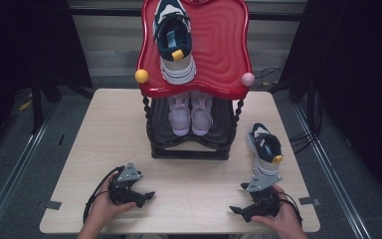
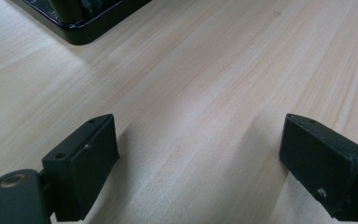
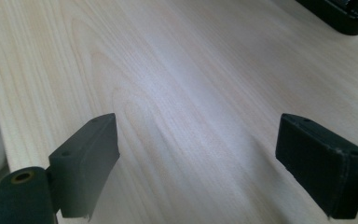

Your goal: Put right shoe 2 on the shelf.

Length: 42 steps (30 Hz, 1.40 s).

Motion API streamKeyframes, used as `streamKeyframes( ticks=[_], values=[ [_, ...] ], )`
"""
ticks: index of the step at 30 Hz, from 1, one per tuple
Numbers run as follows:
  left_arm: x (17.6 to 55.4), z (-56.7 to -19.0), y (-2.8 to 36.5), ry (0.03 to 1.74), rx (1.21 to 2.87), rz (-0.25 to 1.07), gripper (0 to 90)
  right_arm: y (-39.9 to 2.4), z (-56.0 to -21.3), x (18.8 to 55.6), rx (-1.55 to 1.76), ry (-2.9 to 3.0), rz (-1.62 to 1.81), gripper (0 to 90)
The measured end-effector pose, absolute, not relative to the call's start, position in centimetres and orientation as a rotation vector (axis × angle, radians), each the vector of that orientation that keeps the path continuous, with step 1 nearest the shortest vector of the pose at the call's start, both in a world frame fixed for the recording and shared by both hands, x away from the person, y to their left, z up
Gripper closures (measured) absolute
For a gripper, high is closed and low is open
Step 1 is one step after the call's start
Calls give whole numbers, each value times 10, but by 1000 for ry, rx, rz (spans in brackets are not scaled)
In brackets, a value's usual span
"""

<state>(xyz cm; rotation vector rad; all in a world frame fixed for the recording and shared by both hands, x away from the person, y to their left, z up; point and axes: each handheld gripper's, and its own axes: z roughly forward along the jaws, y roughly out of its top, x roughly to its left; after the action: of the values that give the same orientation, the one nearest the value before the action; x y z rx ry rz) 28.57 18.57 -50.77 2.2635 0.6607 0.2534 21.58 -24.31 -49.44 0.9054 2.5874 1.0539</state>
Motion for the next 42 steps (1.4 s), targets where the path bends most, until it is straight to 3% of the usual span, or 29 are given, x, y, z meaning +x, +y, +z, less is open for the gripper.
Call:
streamKeyframes(
  ticks=[42],
  values=[
    [285, -509, 184, 663, 2261, 243, 79, -272, -388, 275, 763, 2757, 799, 153]
  ],
)
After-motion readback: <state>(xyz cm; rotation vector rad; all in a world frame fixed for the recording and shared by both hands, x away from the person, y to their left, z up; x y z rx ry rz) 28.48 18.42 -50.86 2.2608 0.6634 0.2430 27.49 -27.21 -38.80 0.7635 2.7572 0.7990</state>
